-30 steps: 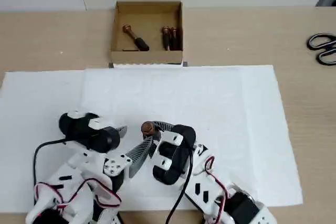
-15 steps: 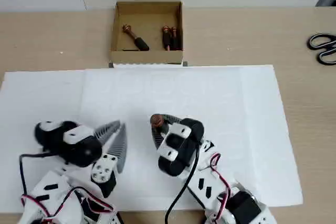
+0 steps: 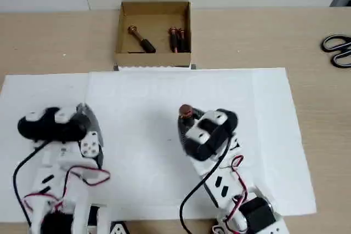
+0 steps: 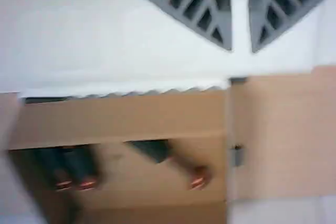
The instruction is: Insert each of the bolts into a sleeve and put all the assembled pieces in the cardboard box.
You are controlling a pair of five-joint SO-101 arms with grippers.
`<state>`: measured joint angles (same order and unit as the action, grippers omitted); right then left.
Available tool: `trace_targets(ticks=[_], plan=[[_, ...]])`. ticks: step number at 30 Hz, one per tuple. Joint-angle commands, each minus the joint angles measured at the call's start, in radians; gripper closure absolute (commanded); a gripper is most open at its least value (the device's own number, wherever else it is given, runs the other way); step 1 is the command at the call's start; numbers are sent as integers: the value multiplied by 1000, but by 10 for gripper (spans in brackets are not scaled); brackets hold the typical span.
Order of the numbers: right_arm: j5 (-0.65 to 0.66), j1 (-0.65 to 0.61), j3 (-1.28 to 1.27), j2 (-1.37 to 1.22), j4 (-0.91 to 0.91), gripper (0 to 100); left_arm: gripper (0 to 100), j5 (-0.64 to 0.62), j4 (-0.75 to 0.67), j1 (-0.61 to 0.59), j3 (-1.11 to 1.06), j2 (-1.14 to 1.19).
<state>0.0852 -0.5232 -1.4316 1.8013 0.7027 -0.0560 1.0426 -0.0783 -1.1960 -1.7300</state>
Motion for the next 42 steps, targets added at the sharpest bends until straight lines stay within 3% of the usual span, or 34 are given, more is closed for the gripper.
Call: trace_targets(ticks=[1,7,10,17,29,42], plan=[[-52,94,11,10,-24,996,993,-21,-138,-61,-168,3],[-104,216,17,12,-24,996,993,-83,-442,-44,-415,3],[-117,236,17,12,-24,996,993,-81,-517,2,-489,3],[-118,240,11,5,-24,996,993,-124,-491,61,-489,11],[-118,254,84,-64,-31,996,993,-124,-285,57,-489,5],[-120,249,532,-826,-266,996,993,-124,-282,57,-489,5]])
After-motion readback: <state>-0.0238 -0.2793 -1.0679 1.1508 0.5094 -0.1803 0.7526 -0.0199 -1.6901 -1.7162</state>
